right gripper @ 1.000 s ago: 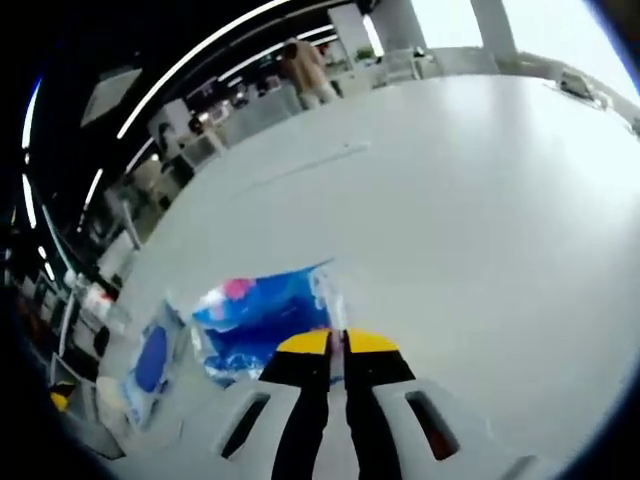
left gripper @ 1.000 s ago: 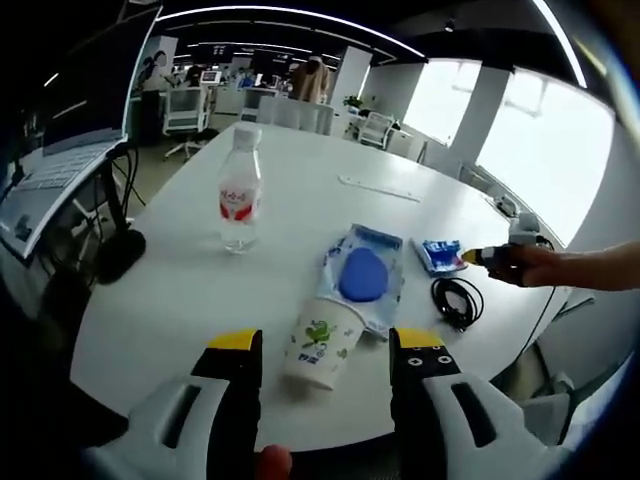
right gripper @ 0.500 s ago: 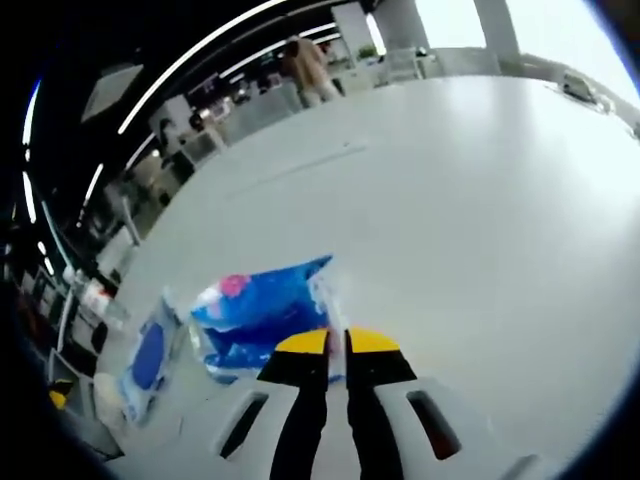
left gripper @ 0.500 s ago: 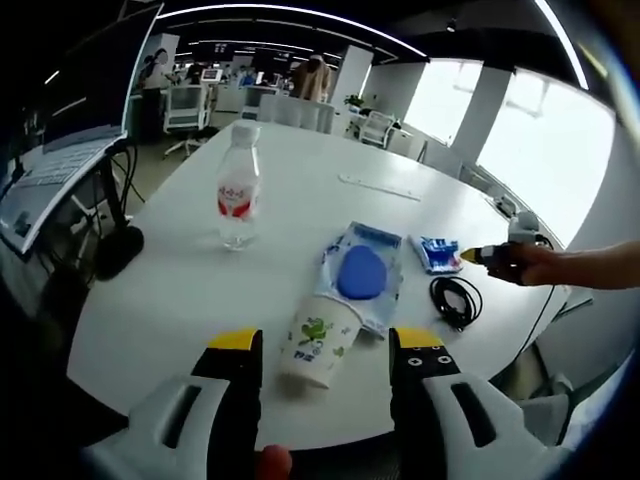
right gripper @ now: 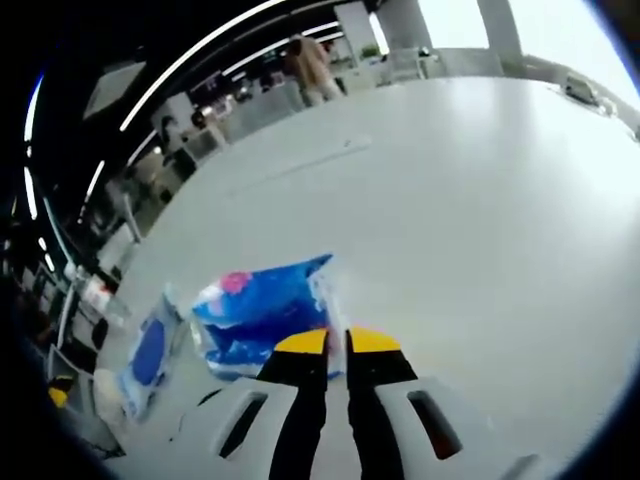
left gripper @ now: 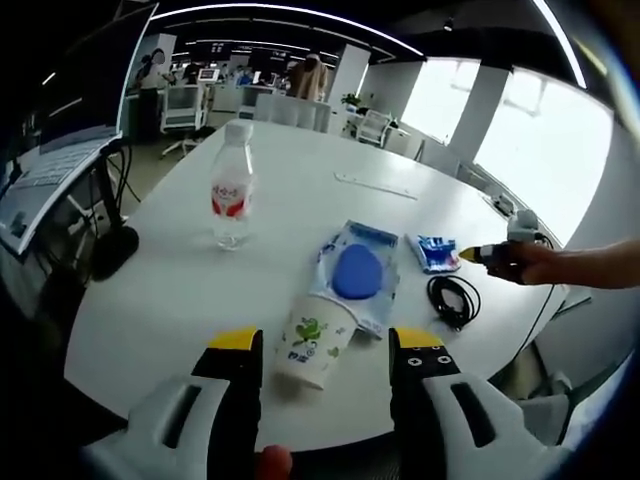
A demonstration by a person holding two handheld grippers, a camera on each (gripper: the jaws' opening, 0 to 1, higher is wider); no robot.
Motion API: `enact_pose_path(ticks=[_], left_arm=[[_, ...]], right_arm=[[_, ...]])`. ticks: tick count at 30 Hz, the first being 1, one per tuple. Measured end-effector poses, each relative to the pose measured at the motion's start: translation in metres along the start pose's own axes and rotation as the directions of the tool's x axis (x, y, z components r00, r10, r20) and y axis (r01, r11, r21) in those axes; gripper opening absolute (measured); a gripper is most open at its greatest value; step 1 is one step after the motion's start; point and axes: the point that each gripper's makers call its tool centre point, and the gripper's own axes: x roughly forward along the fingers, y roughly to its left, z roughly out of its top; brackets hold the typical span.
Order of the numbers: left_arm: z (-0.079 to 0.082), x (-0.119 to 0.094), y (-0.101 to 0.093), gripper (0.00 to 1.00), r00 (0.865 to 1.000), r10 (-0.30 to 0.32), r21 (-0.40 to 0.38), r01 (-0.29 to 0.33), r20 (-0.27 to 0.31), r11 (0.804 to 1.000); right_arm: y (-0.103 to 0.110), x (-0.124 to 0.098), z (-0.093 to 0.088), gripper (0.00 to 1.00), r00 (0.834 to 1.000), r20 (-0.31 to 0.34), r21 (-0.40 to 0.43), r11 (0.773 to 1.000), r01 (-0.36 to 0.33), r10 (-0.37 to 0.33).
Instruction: Arrange the tabletop items into an orderly group along one side of the table until the central work area is clear of visible clutter.
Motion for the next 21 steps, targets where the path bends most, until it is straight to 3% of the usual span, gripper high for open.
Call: enact_pose_path(ticks=[11,15,21], left_arm=[[-0.004,0.007,0.001,0.51,1.0,-0.012,0.015,0.012,-0.025,1.0],[-0.014,0.013,0.002,0.52,0.996,-0.012,0.069,0.018,-0.087,0.997],[-0.018,0.022,0.004,0.53,0.993,-0.02,0.085,0.03,-0.117,0.996]], right_arm=[[0.004,-0.006,0.001,0.08,1.0,-0.002,-0.042,0.999,-0.019,0.019],[0.005,-0.013,-0.001,0.09,1.0,-0.002,-0.056,0.998,-0.023,0.023],[0.014,-0.024,-0.01,0.09,0.999,-0.001,-0.088,0.996,-0.036,0.036]])
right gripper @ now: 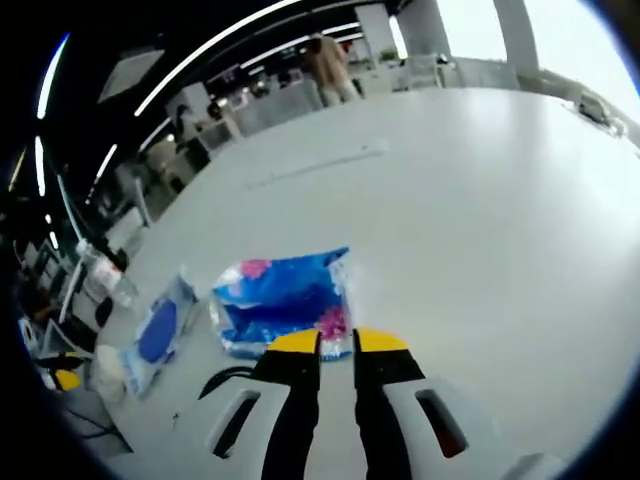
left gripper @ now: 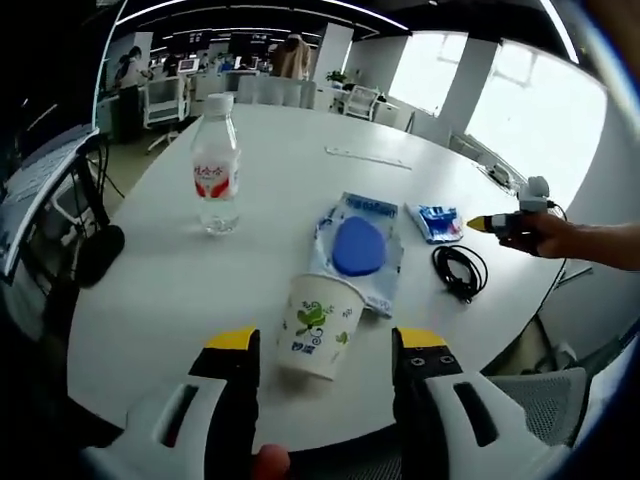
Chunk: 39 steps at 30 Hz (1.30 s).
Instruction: Arrange the tabletop items into an orderly group along one side of the table until the central work area is clear of visible clutter.
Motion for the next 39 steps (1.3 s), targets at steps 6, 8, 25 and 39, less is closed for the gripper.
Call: enact_pose_path(ticks=[6,8,25,39], left_arm=[[-0.003,0.009,0.0,0.54,0.999,-0.017,0.03,0.018,-0.037,0.999],[-0.003,0.011,0.001,0.54,0.999,-0.021,0.03,0.022,-0.042,0.999],[-0.012,0.029,0.002,0.54,0.992,-0.046,0.086,0.056,-0.114,0.995],[-0.021,0.042,0.001,0.54,0.985,-0.059,0.1,0.076,-0.16,0.992]], right_arm=[[0.003,-0.005,-0.015,0.1,1.0,-0.012,0.005,1.0,-0.014,0.014],[0.005,-0.007,-0.02,0.1,1.0,-0.016,0.001,1.0,-0.019,0.019],[0.033,-0.029,-0.045,0.13,0.992,-0.059,-0.115,0.987,-0.115,0.109],[0.073,-0.048,-0.068,0.17,0.97,-0.112,-0.229,0.944,-0.238,0.217]])
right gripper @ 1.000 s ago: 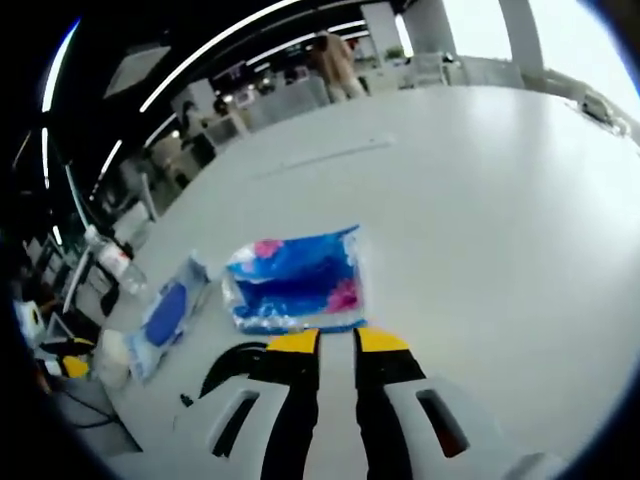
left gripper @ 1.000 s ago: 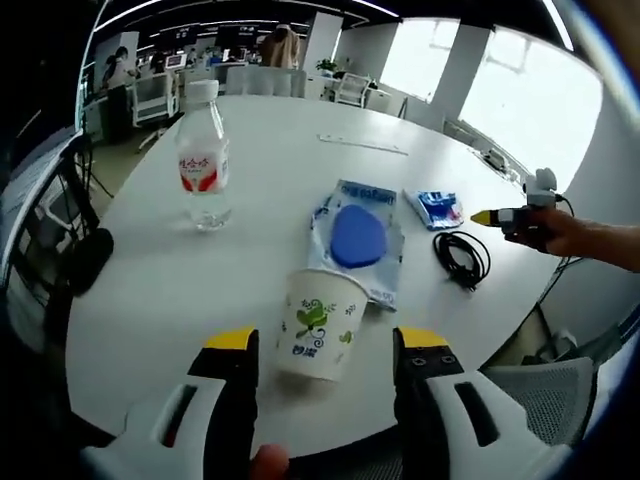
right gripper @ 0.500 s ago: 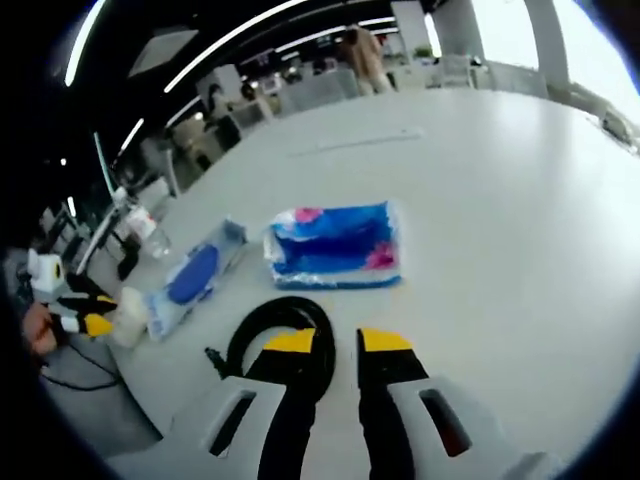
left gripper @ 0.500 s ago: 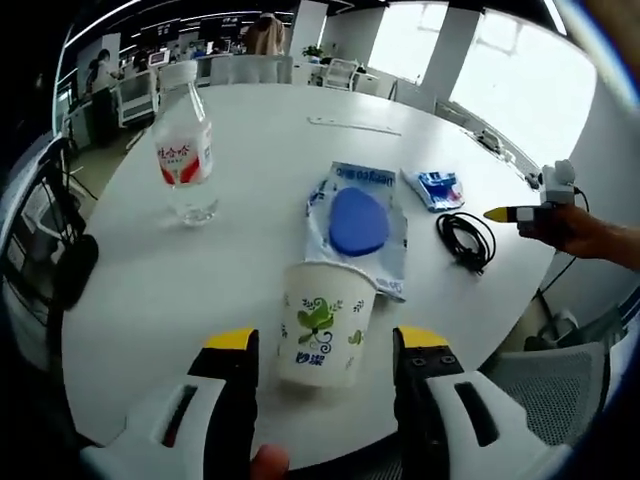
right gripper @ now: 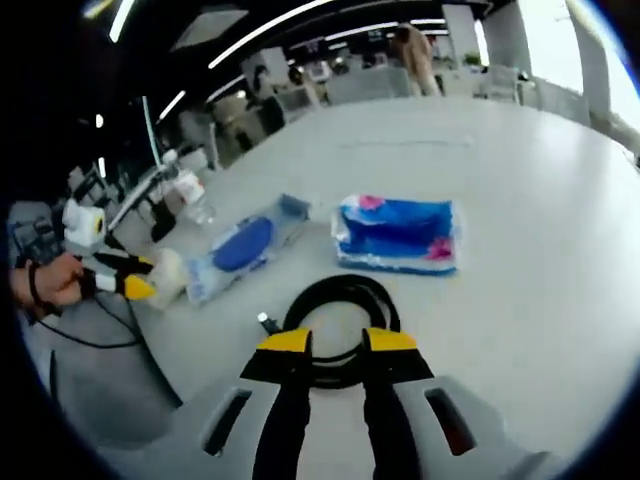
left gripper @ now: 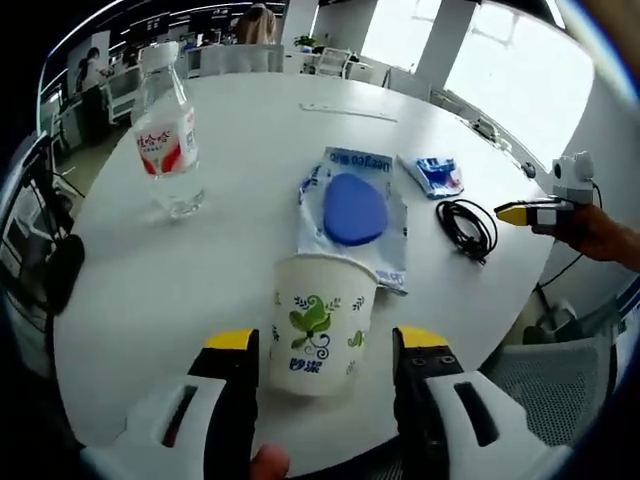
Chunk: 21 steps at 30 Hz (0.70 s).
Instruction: Arrange the tabletop items into an orderly group along one side of the table until the central work area is clear of visible clutter.
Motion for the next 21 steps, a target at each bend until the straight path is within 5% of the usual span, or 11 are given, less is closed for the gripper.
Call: enact_pose_path(ticks=[15,21], left_arm=[[0.002,0.01,0.006,0.56,1.0,-0.023,-0.039,0.023,-0.004,0.999],[0.001,0.016,0.004,0.55,0.999,-0.031,-0.032,0.031,-0.014,0.999]], right_arm=[[0.025,-0.015,-0.019,0.18,1.0,-0.001,0.026,0.999,-0.03,0.03],[0.043,-0.019,-0.024,0.26,0.997,-0.024,-0.021,0.997,-0.077,0.077]])
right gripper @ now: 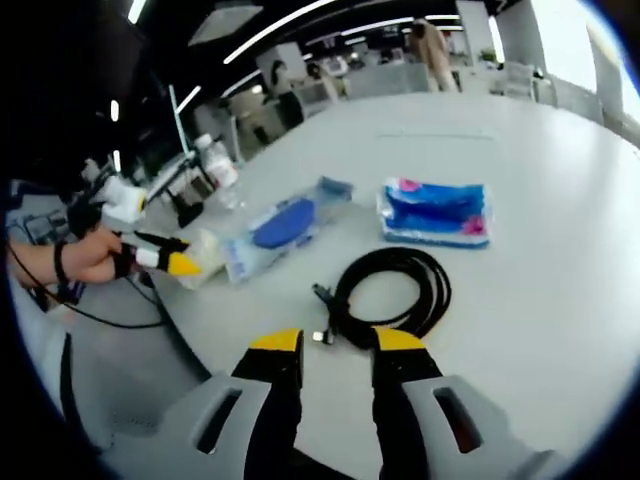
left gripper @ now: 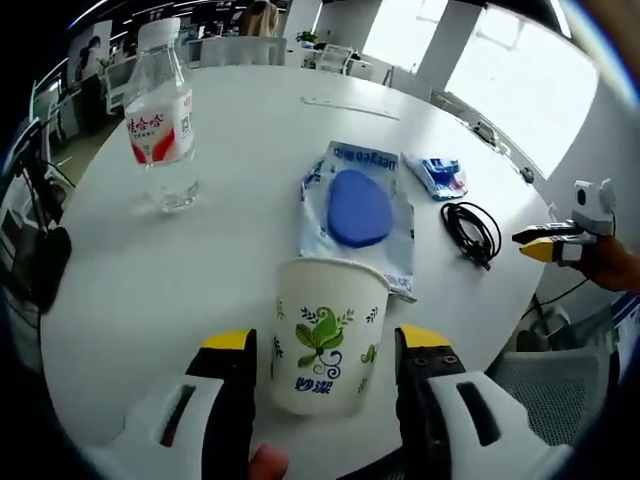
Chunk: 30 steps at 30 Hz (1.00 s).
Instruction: Arrange the tabletop items into an orderly group along one side of the table until the central work area is clear of visible clutter.
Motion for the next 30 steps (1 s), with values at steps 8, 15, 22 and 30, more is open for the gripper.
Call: enact_pose_path(ticks=[8,15,22,30], left_arm=[[-0.003,0.005,-0.006,0.55,1.0,-0.008,0.007,0.008,-0.011,1.0],[-0.006,0.009,-0.003,0.5,1.0,-0.004,-0.006,0.004,-0.01,1.0],[-0.008,0.008,-0.003,0.43,1.0,-0.004,-0.009,0.004,0.007,1.0],[-0.018,-0.006,-0.003,0.42,1.0,-0.01,-0.024,0.01,0.02,1.0]], right_arm=[[0.019,-0.003,0.0,0.32,0.999,-0.014,-0.053,0.998,-0.037,0.037],[0.029,-0.004,-0.004,0.34,0.998,-0.023,-0.073,0.996,-0.053,0.051],[0.034,-0.004,-0.005,0.33,0.998,-0.029,-0.076,0.995,-0.066,0.064],[0.043,-0.002,0.003,0.33,0.995,-0.012,-0.078,0.992,-0.095,0.095]])
